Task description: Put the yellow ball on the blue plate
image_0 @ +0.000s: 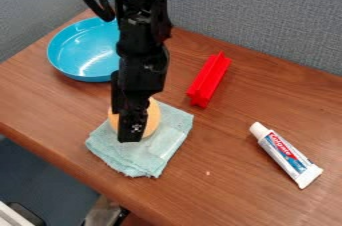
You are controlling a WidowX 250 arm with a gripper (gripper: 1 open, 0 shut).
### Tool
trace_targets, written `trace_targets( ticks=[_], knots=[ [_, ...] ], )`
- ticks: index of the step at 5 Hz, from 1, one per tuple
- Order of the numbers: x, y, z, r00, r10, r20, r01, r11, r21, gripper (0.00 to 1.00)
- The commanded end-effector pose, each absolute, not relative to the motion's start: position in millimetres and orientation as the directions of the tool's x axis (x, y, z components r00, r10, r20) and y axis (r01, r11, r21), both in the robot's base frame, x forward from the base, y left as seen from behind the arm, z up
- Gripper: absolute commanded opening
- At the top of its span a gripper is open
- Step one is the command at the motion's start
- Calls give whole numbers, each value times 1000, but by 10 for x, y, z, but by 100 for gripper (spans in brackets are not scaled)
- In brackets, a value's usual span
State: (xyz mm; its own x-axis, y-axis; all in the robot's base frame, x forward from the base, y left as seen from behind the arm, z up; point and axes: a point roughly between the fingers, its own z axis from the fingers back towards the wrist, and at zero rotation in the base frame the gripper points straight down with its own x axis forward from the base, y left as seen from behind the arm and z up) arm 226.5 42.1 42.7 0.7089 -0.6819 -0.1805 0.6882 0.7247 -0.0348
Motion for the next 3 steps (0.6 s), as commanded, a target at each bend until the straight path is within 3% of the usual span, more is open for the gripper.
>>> trace_targets(
  ticks=[1,2,3],
  knots=[
    [2303,445,361,708,-687,-163,690,722,-44,100],
    [2313,451,323,709,-686,-161,688,724,-52,0],
    [2350,481,392,716,-684,-140,685,727,-46,0]
  ],
)
